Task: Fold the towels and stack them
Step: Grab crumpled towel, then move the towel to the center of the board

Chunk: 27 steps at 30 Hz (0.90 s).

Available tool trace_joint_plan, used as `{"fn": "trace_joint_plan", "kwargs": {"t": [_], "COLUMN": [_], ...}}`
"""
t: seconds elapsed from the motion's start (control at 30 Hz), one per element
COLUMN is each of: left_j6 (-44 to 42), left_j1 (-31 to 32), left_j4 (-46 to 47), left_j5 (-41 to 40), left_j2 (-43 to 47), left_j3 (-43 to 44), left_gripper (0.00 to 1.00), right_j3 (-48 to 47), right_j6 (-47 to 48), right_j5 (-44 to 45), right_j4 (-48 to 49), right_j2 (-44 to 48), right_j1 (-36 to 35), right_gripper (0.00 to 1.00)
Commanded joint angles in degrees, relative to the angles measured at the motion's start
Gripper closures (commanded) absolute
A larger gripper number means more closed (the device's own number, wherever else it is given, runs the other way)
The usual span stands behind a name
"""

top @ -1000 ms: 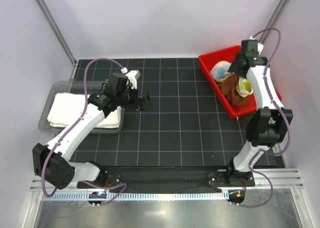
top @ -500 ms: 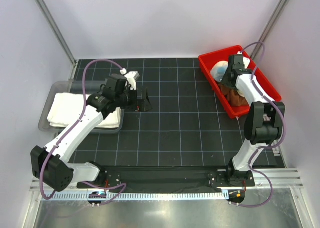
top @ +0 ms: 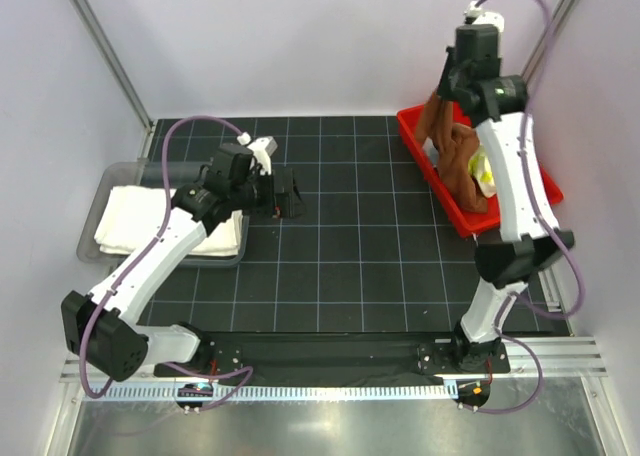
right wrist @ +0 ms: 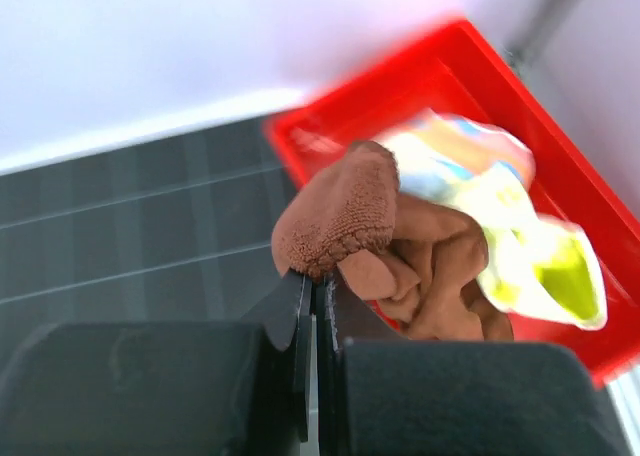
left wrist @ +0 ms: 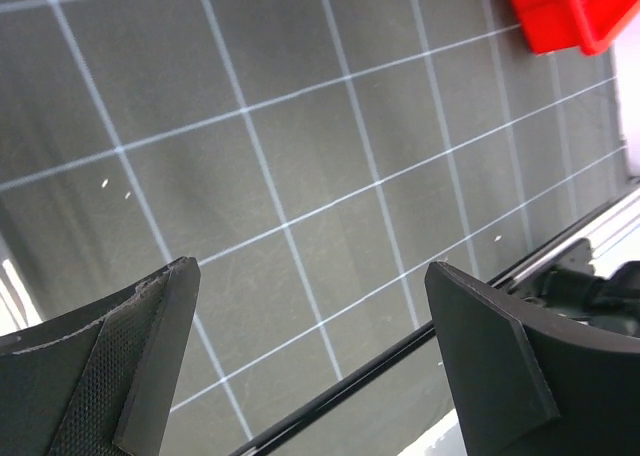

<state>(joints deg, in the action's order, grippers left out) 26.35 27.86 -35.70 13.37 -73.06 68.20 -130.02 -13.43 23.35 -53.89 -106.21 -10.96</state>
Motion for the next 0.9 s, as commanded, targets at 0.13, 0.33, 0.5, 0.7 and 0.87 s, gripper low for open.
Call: {"fn": "trace_joint_plan", "kwargs": {"t": [0.13,0.33,0.5,0.7,0.87], "left_j6": [2.3,-0.85,-6.48,-10.7,-8.34], "left_j1": [0.01,-0.7,-0.7,-0.7,-0.79], "left_j4": [-0.24,-2.78,-0.08,4.77,3.01], "left_j5": [-5.85,-7.57,5.59,17.64,21.35], "left_j2": [2.56,6.61,9.51,11.89,6.63], "left_j3": [6.76,10.36,10.72,11.76,19.68], "left_gripper": [0.01,0.01,0.09,0.07,0.08], "right_j3": [14.93,30.53,24.92,18.84,17.26], "right_j6": [-7.38,-18.31,-11.09,-24.32,-48.09], "right_j5": [-34.3,-58.06,-65.24,-83.1,-90.58], "right_j4": [12.99,30.6,25.68,43.2,70.23], "right_j2": [22.16,31.5,32.39,29.93,27.2], "right_j1": [-2.31,-7.56,-12.15,-12.07,-12.15], "right_gripper": [0.99,0.99,0.99,0.99,0.99]}}
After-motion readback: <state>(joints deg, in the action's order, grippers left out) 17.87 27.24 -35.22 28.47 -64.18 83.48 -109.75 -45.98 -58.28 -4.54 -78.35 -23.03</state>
